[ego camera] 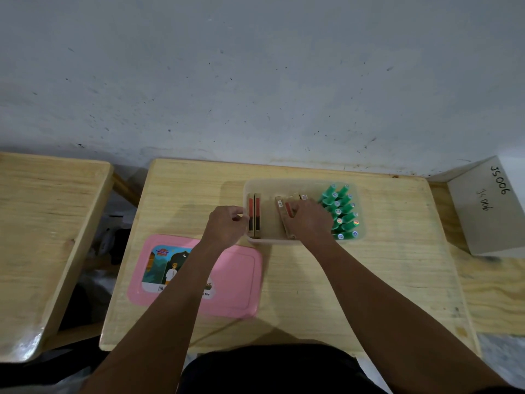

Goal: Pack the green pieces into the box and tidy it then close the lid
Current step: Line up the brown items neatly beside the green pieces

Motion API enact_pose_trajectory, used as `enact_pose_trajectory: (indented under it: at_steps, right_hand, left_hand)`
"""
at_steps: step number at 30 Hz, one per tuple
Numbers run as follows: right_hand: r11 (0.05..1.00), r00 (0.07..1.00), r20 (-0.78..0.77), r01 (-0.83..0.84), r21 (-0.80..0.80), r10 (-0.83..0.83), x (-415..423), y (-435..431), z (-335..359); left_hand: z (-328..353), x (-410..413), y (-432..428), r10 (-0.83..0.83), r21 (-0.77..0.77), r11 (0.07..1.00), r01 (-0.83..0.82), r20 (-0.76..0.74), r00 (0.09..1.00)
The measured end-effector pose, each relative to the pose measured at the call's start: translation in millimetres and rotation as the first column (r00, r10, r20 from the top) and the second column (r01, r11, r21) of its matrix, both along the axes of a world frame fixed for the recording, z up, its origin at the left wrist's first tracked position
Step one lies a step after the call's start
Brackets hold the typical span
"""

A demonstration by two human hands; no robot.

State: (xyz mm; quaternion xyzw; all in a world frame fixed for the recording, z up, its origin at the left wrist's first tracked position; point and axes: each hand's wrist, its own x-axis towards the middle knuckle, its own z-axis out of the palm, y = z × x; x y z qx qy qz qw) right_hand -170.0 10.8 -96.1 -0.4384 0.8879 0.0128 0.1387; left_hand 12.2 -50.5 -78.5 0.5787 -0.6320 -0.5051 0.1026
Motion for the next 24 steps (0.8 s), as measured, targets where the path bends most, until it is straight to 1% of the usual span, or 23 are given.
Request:
enact_pose_trajectory:
  at_steps: [5,11,14,16,19,20,22,24]
  right_hand:
    - [0.999,0.985,0.17,-0.03,0.037,0.024,17.8,-7.8,-4.6]
    - [0.999,0.964,0.259,0.049,0.023,-0.054,20.5,-10.2,-7.7]
    - [0.995,0.969,0.226,0.101,-0.005,-0.097,18.2,-9.8,-8.2]
    - [0.992,0.976,0.197,0.107,-0.064,-0.093,14.4,-9.7,-7.0]
    - [0.989,0.973,0.232,0.05,-0.136,-0.017,13.7,-9.7,-1.9]
    - [0.992,0.97,0.241,0.001,-0.124,0.029,16.0,-9.8,-0.6]
    - [0.995,0.966,0.241,-0.085,-0.048,0.094,22.8,-9.8,-2.2]
    - [0.994,0.973,0.207,-0.109,0.006,0.105,26.3,-11.3,-3.9]
  left_hand:
    - [1.0,-0.4,1.0,-0.007,-0.007,1.0,0.007,0.01,1.0]
    - [1.3,0.9,0.4,0.0,0.005,1.0,0.001,-0.003,1.0]
    - [2.0,0.5,1.0,0.009,0.007,1.0,-0.009,-0.011,1.0]
    - [2.5,-0.2,1.5,0.011,0.003,1.0,-0.01,-0.011,1.0]
    - [1.9,-0.2,1.2,0.004,-0.007,1.0,-0.004,-0.002,1.0]
    - [1.9,0.1,1.3,-0.001,-0.012,1.0,0.001,-0.001,1.0]
    - [1.5,0.6,1.8,-0.012,-0.019,1.0,0.012,0.003,1.0]
    - [1.5,0.5,2.1,-0.014,-0.019,1.0,0.014,0.001,1.0]
